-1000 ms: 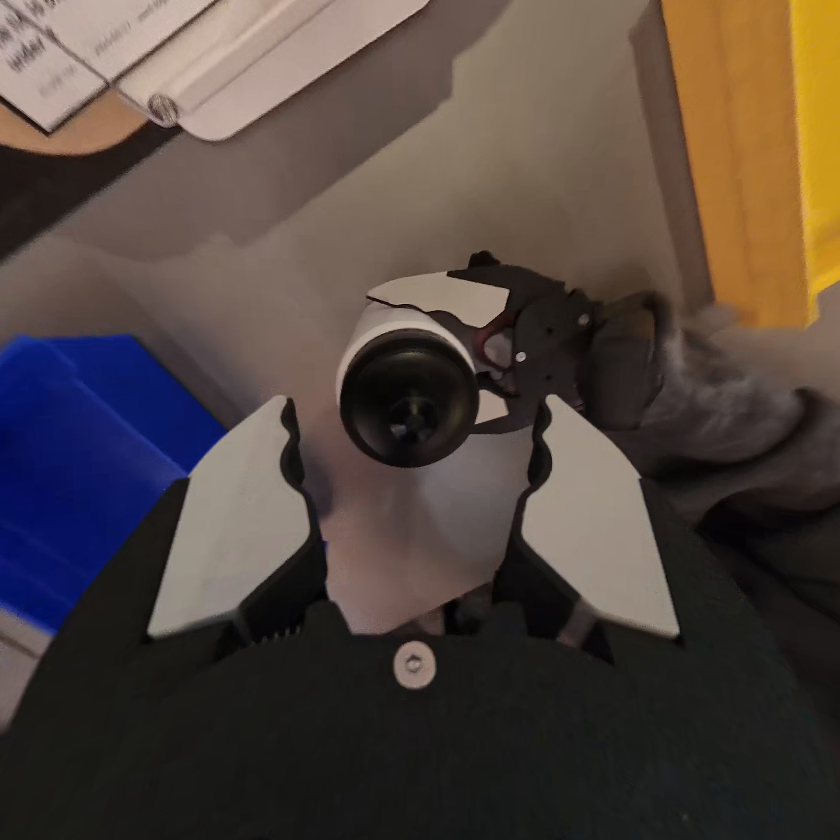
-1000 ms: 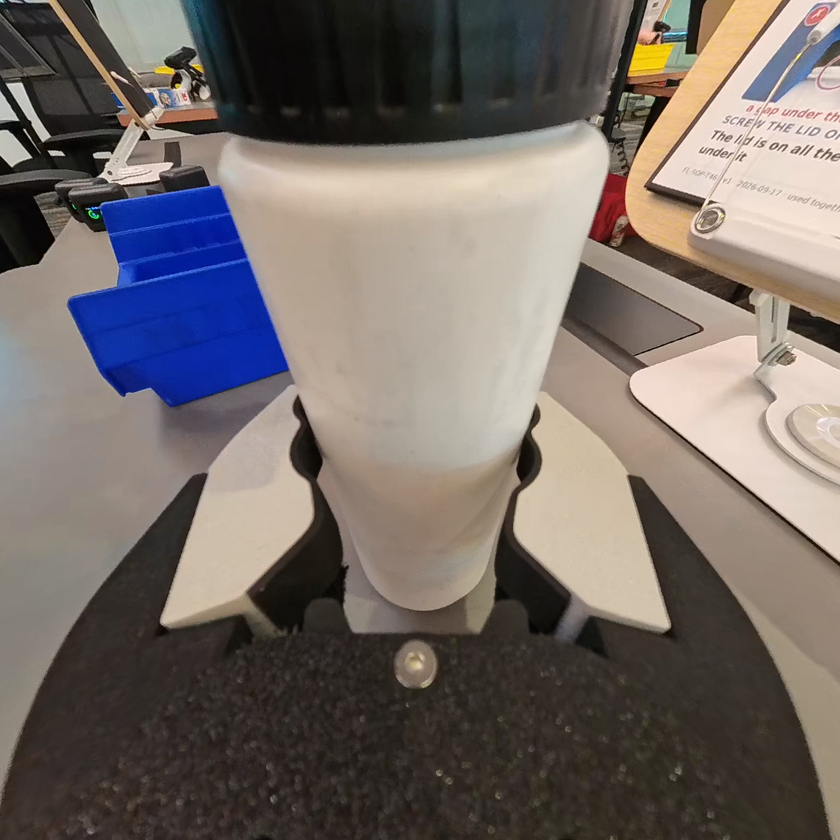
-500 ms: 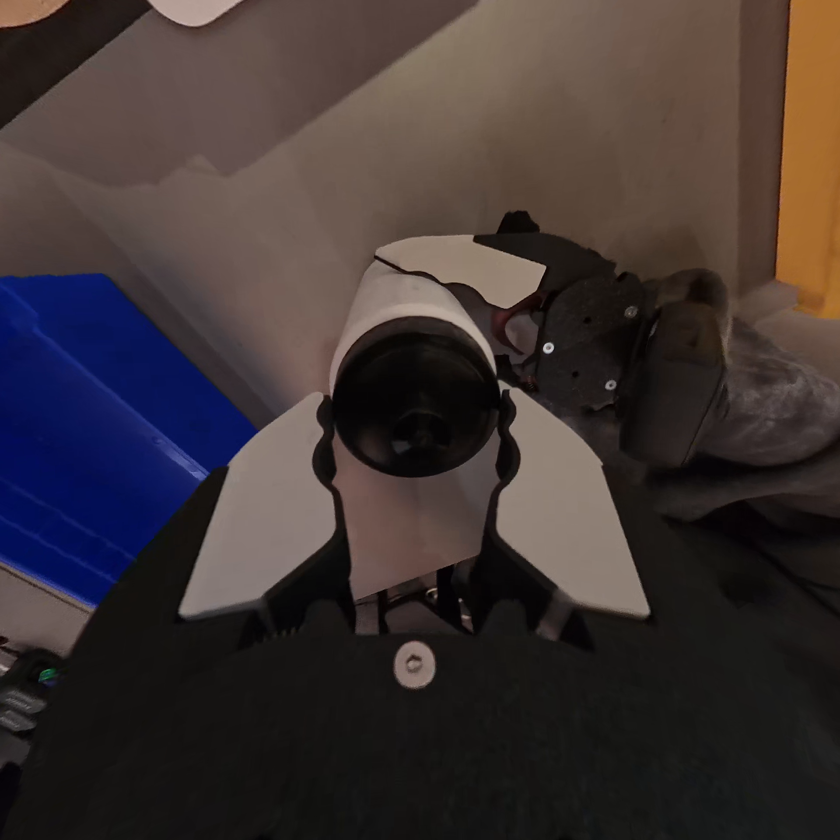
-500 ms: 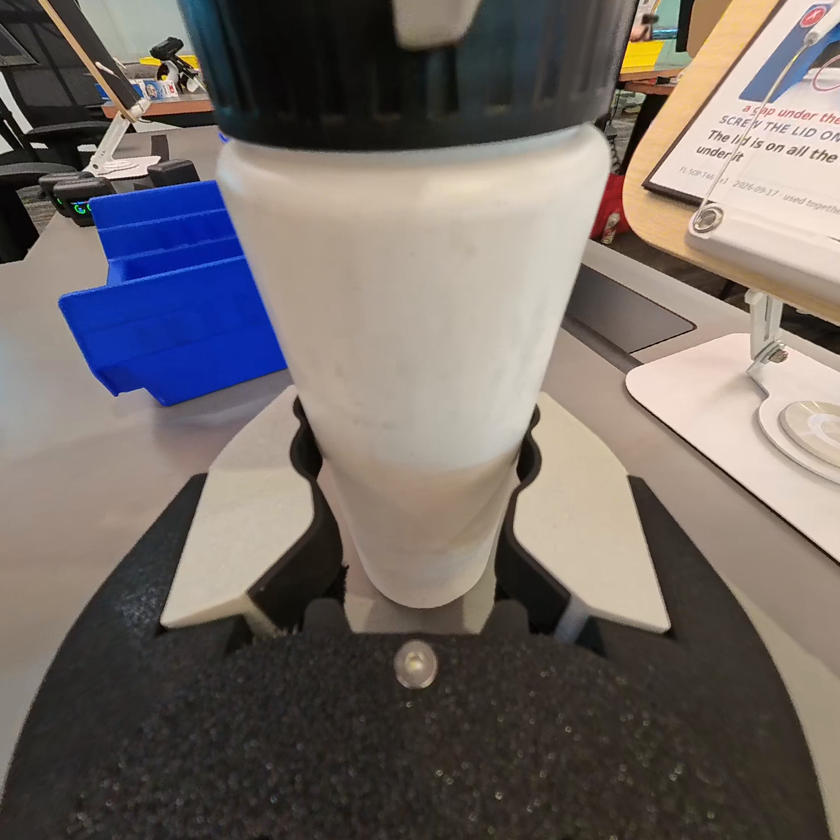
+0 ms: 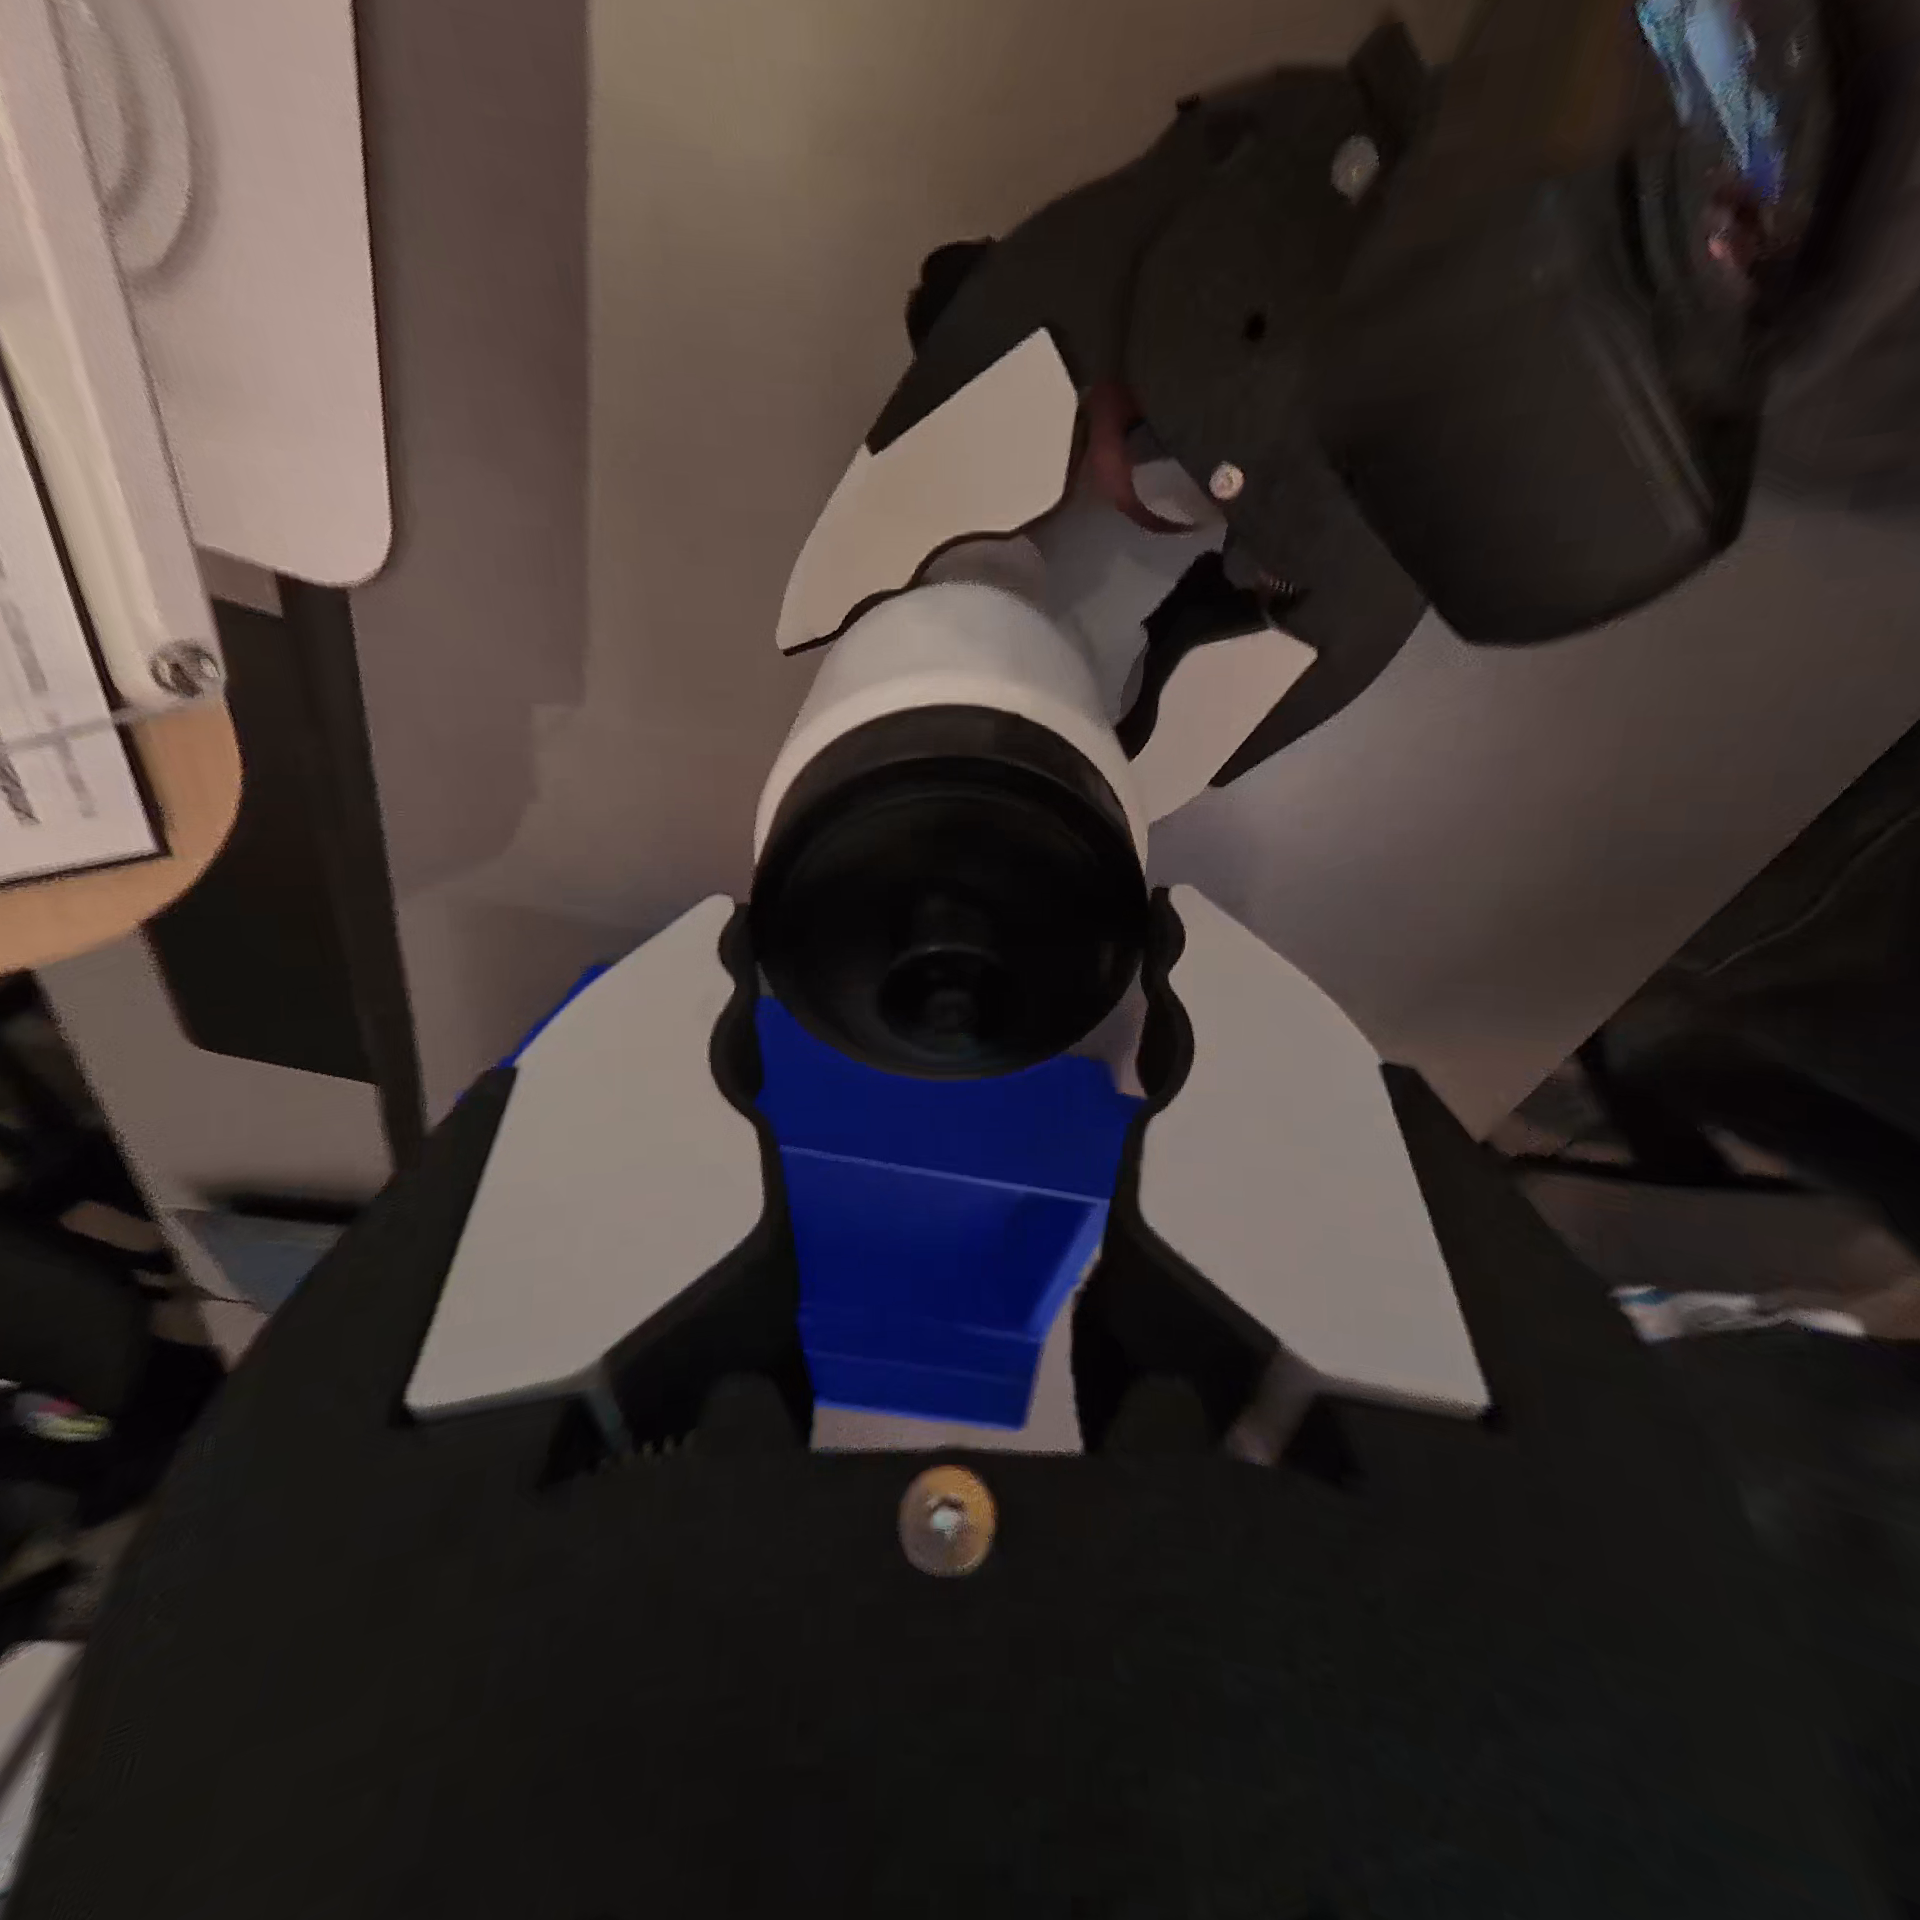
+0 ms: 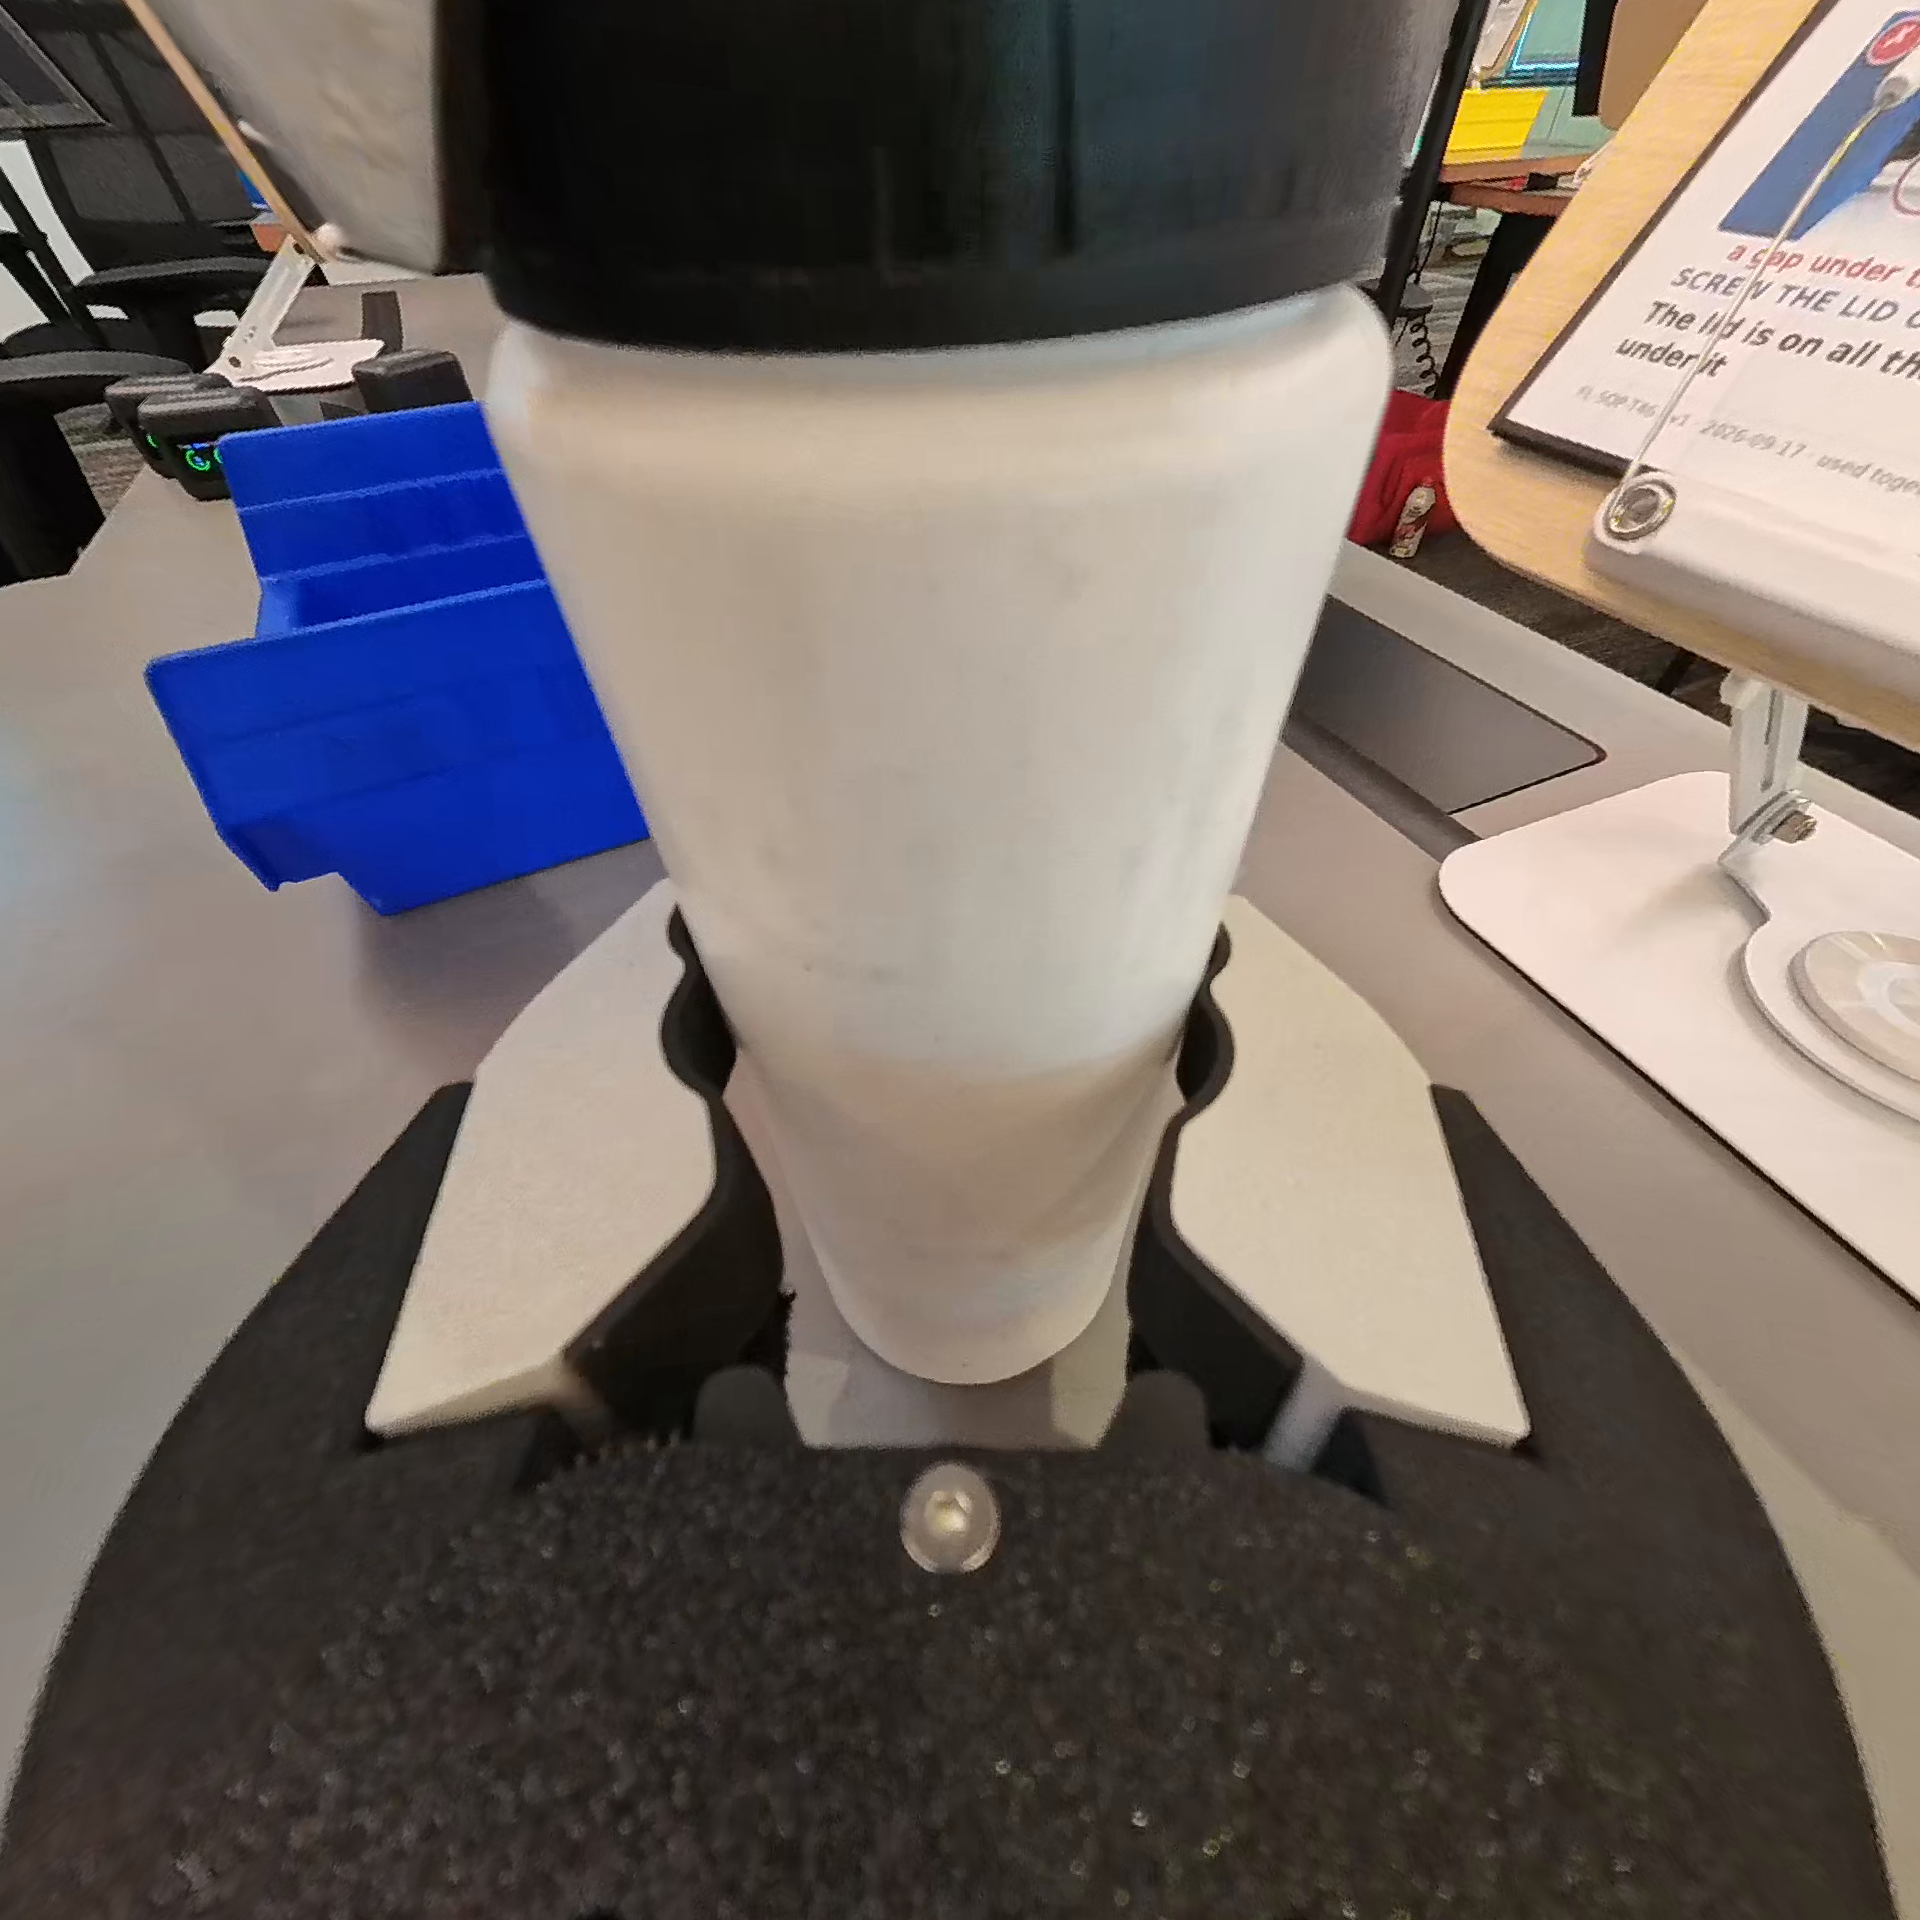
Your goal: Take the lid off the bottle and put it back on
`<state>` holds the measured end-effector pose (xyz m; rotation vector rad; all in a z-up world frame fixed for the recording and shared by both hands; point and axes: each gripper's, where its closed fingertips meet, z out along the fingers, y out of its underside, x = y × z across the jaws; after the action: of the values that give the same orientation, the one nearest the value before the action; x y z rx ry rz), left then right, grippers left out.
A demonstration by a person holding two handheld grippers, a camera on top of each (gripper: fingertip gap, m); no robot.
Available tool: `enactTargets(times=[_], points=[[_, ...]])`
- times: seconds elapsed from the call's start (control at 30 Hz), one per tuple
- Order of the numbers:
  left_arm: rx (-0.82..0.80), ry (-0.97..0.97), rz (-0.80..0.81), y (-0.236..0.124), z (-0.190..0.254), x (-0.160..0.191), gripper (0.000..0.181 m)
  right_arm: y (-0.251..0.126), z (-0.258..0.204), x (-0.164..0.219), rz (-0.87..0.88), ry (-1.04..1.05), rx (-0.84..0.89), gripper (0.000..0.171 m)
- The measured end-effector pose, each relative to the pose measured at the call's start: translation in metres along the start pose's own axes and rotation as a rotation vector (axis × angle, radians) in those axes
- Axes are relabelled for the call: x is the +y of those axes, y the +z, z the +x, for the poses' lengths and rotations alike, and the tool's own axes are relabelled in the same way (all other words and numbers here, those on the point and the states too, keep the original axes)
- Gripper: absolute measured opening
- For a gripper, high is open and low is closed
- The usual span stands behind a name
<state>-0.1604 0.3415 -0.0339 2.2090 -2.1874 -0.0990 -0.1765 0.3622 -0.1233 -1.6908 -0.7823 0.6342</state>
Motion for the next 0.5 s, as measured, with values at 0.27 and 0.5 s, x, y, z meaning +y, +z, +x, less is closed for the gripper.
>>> enactTargets(times=[0.27,0.5], points=[[-0.021,0.327,-0.090,-0.0005,-0.0046,0.0048,0.072,0.0014,-0.0009,-0.0003,-0.001,0.013,-0.012,0.086],[-0.020,0.508,-0.064,0.0003,-0.0058,0.0044,0.072,0.0012,0.0003,-0.0002,0.000,0.018,-0.010,0.086]])
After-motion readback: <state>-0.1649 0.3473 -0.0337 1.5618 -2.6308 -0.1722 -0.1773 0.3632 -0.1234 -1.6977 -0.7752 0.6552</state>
